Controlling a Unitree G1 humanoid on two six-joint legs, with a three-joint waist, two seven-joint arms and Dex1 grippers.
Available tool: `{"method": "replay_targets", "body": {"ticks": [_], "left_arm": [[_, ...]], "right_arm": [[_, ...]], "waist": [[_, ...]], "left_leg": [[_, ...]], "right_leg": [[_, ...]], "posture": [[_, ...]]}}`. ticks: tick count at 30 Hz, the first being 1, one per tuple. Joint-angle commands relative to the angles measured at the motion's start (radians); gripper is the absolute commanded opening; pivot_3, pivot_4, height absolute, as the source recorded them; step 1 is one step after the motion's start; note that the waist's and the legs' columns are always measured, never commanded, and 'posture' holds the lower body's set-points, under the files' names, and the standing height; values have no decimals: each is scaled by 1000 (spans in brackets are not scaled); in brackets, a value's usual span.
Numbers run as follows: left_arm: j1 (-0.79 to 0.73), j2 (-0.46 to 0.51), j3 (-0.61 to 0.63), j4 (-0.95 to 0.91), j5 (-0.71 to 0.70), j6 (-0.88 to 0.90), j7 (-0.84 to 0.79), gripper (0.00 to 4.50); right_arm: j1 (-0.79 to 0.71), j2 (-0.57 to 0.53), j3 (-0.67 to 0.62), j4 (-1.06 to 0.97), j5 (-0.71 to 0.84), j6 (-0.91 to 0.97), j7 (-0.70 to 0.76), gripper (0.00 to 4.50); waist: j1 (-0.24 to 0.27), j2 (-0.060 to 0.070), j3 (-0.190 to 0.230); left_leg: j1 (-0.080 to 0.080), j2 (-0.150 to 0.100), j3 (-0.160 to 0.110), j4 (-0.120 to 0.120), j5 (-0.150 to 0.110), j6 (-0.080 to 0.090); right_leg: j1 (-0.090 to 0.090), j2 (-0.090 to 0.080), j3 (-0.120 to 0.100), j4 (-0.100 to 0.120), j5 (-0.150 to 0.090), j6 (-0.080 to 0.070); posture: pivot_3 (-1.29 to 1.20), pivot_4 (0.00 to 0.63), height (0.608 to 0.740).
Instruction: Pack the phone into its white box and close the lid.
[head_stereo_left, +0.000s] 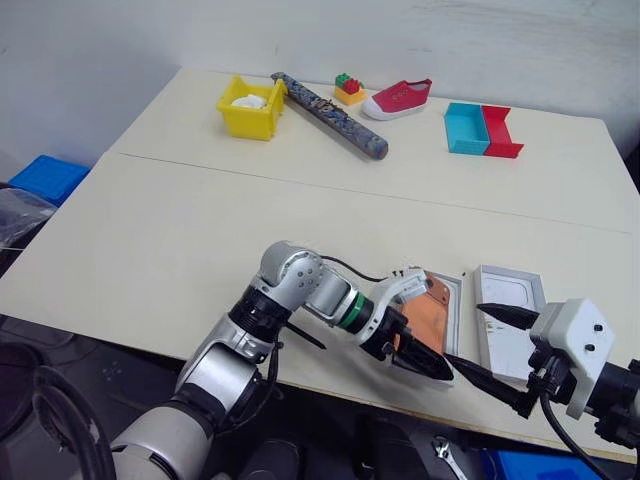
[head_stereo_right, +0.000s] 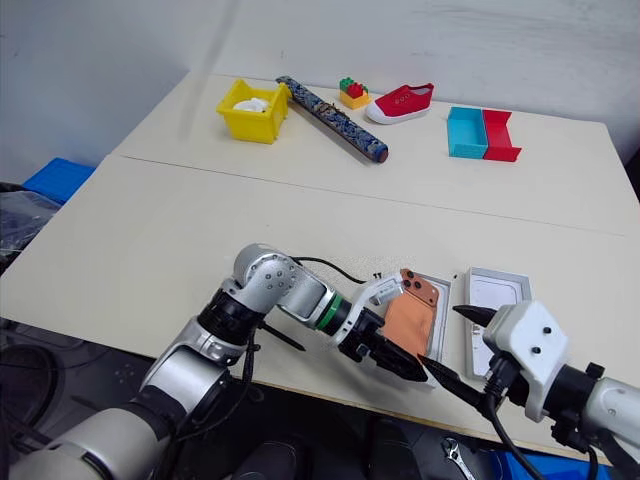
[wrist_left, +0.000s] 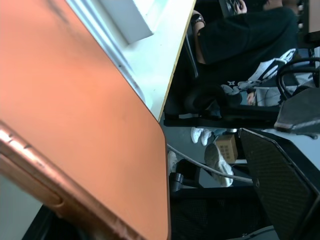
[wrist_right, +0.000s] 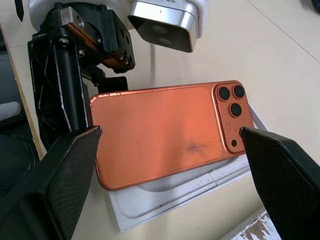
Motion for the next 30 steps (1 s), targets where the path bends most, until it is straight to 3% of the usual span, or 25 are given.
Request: {"method": "replay_targets", "body": {"ticks": [1, 13, 24, 30], "left_arm": [[-36, 28, -62, -55, 55, -80, -101, 3895], [-63, 89, -117, -98, 132, -149, -297, 3895], [-86, 256, -72, -190, 121, -141, -445, 3895], [-10, 400, -5, -199, 201, -337, -509, 3895]], "right_arm": [[1, 3, -5, -2, 0, -23, -10, 4500], [12, 8, 8, 7, -10, -49, -20, 4500], [36, 3, 15, 33, -43, -75, -7, 4500], [33, 15, 12, 28, -40, 5, -94, 4500]], "waist": [[-1, 0, 0], [-3, 0, 0], [-16, 0, 0], [-22, 1, -1]], "left_leg": [[0, 0, 0, 0, 0, 0], [0, 0, 0, 0, 0, 0], [0, 0, 0, 1, 0, 0], [1, 0, 0, 1, 0, 0]], "right_leg": [[0, 0, 0, 0, 0, 0], [0, 0, 0, 0, 0, 0], [0, 0, 0, 2, 0, 0], [0, 0, 1, 2, 0, 0]], "posture": [[0, 150, 740], [0, 150, 740], [0, 150, 740], [0, 150, 740]]}}
